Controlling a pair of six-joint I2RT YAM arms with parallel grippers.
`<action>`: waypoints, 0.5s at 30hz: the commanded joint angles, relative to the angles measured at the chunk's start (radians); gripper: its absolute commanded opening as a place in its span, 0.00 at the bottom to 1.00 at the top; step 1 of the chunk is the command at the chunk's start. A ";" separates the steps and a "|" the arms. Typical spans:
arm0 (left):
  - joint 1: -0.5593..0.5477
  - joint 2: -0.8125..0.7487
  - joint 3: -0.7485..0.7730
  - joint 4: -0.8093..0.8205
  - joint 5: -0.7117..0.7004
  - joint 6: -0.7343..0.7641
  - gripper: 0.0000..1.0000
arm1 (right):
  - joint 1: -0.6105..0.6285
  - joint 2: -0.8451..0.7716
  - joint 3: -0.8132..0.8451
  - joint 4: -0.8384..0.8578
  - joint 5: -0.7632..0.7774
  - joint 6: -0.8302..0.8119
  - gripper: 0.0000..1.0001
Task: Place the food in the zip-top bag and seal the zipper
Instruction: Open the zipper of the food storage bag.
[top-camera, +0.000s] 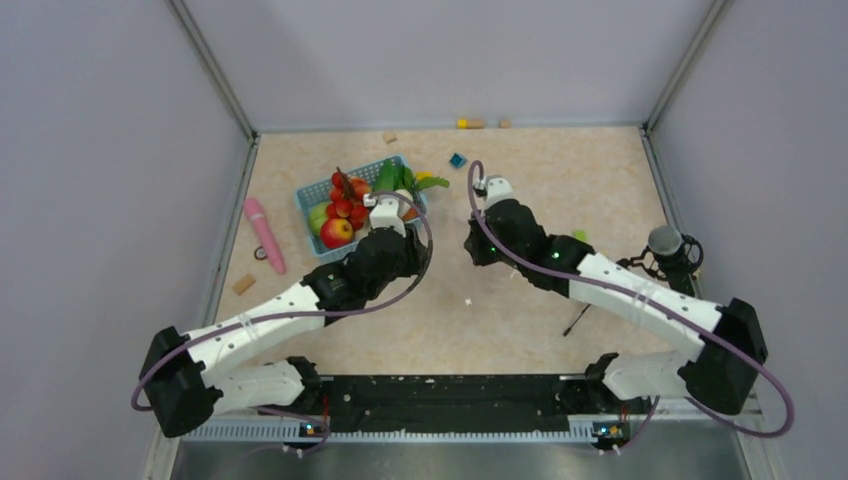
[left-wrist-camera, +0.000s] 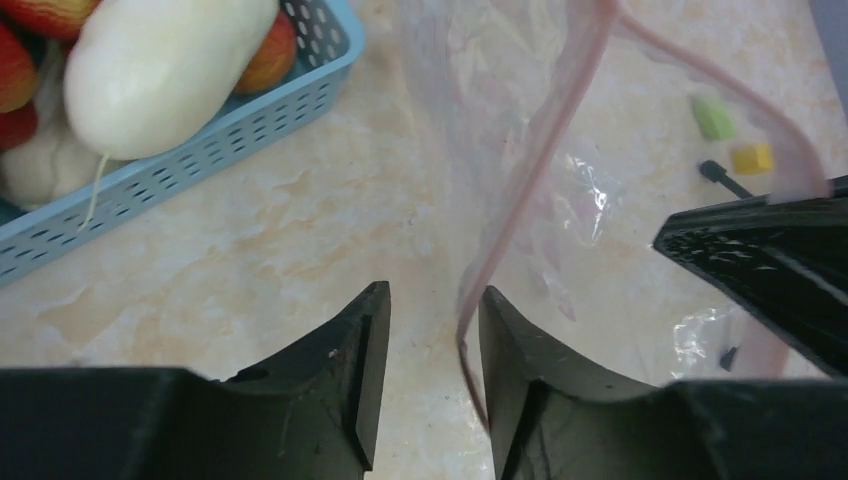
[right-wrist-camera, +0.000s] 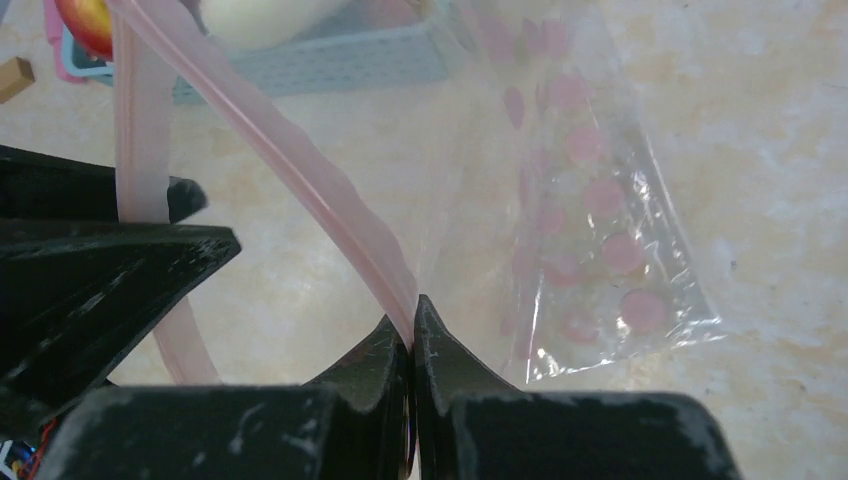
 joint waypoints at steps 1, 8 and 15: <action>0.005 -0.127 -0.041 -0.039 -0.067 -0.028 0.50 | -0.007 0.085 0.047 0.120 -0.080 0.010 0.00; 0.007 -0.217 -0.043 -0.062 0.020 0.054 0.83 | 0.000 0.118 0.037 0.109 0.002 0.118 0.00; 0.015 -0.227 -0.011 -0.086 -0.030 0.053 0.95 | 0.007 0.098 0.060 0.001 0.165 0.135 0.00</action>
